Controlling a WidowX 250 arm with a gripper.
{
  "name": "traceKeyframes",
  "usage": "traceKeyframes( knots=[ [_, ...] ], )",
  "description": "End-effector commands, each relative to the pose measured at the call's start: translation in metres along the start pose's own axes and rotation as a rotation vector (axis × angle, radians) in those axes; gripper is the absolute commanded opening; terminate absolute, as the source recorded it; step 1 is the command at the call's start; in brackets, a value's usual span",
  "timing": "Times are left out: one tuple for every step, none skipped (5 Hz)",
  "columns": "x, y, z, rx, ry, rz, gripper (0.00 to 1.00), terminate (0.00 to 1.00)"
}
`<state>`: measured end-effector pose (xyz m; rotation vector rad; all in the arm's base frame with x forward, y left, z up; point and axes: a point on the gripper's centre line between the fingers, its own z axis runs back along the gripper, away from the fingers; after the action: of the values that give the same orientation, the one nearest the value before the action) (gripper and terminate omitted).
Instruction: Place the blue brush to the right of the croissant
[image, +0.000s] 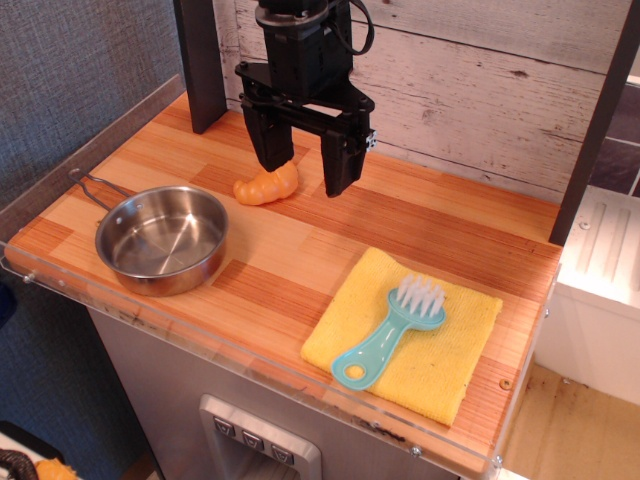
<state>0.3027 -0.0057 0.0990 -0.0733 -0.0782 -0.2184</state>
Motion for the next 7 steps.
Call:
traceKeyframes(
  knots=[
    [0.0, 0.0, 0.0, 0.0, 0.0, 0.0, 1.0, 0.0],
    [-0.006, -0.013, -0.005, -0.031, -0.054, -0.049, 1.0, 0.0],
    [-0.008, -0.033, -0.008, -0.051, -0.07, -0.091, 1.0, 0.0],
    [-0.014, -0.057, -0.008, -0.055, -0.074, -0.105, 1.0, 0.0],
    [-0.014, -0.076, -0.02, -0.094, -0.091, -0.121, 1.0, 0.0],
    [-0.011, -0.098, -0.041, -0.075, -0.053, -0.162, 1.0, 0.0],
    [-0.009, -0.103, -0.055, -0.035, -0.027, -0.174, 1.0, 0.0]
  ],
)
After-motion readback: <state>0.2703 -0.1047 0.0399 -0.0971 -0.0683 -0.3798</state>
